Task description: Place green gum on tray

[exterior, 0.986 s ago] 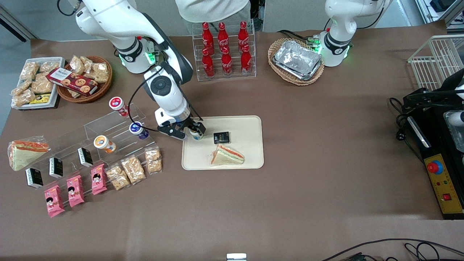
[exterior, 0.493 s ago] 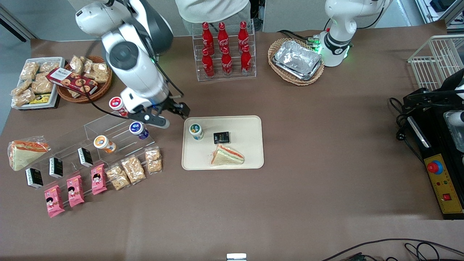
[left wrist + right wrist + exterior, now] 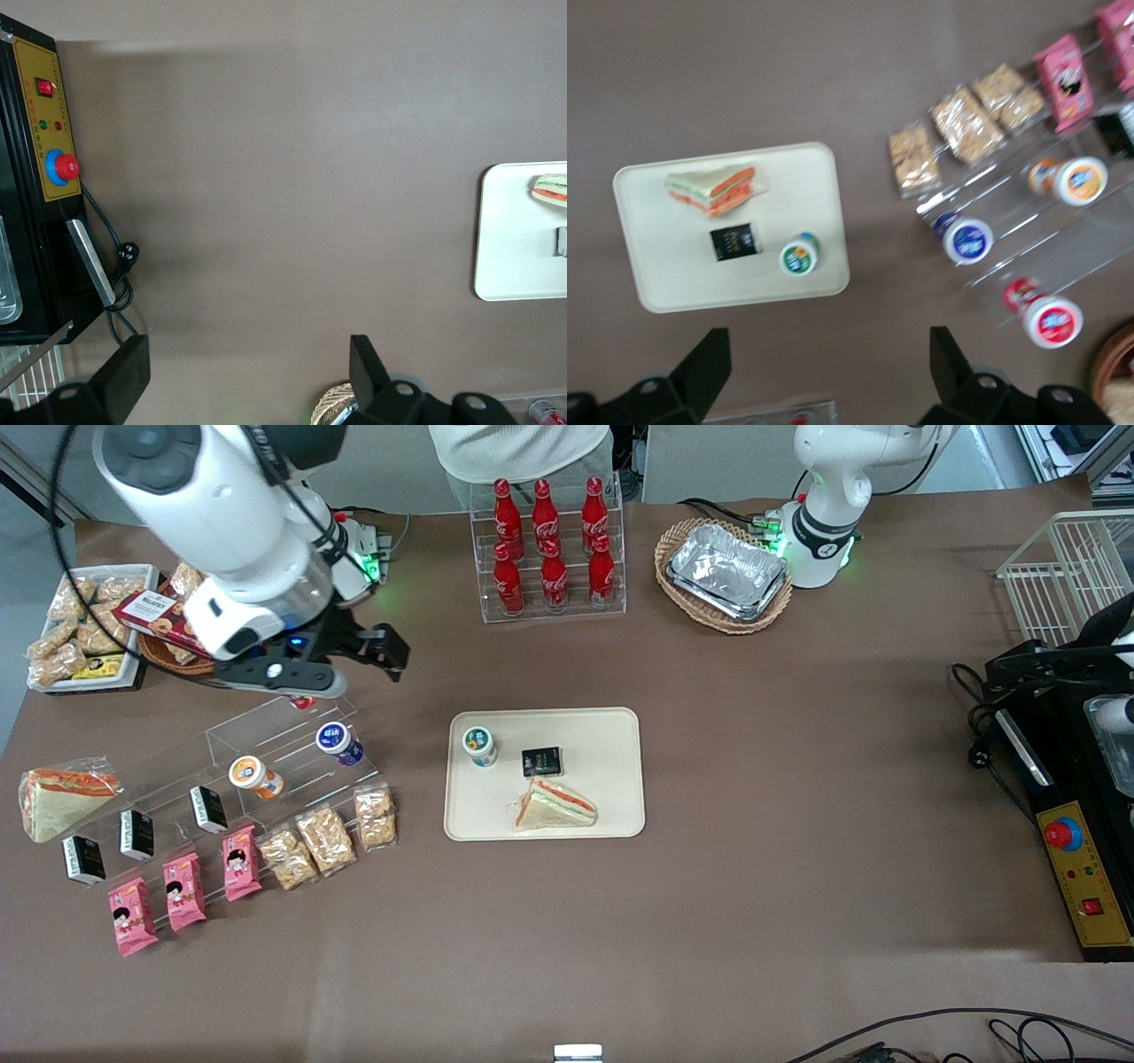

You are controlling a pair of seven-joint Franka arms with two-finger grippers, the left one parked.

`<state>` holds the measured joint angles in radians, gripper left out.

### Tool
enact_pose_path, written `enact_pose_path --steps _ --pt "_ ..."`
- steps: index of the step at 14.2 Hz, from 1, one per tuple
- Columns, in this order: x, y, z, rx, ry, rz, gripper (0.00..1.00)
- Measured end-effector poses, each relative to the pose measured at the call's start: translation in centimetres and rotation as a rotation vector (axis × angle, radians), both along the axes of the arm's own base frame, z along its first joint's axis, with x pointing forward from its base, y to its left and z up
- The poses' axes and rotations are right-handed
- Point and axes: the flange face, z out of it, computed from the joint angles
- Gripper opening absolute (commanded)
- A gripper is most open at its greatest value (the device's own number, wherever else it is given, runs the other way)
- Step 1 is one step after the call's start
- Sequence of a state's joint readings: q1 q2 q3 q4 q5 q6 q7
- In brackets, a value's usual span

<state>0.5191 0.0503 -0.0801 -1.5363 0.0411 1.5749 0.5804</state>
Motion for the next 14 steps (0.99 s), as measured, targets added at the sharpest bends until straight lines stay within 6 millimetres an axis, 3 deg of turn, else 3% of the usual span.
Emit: enact_pose_path --steps 4,9,11,14 --pt "3.1 -10.3 0.9 -0.008 -0.026 0.047 1.00" --pt "4.3 -21.8 1.3 -0.009 -0.049 0.157 1.00" --pt "4.4 -24.3 1.2 -0.010 -0.052 0.191 1.00" --pt "4.4 -25.6 1.0 -0.010 -0.048 0.179 1.00"
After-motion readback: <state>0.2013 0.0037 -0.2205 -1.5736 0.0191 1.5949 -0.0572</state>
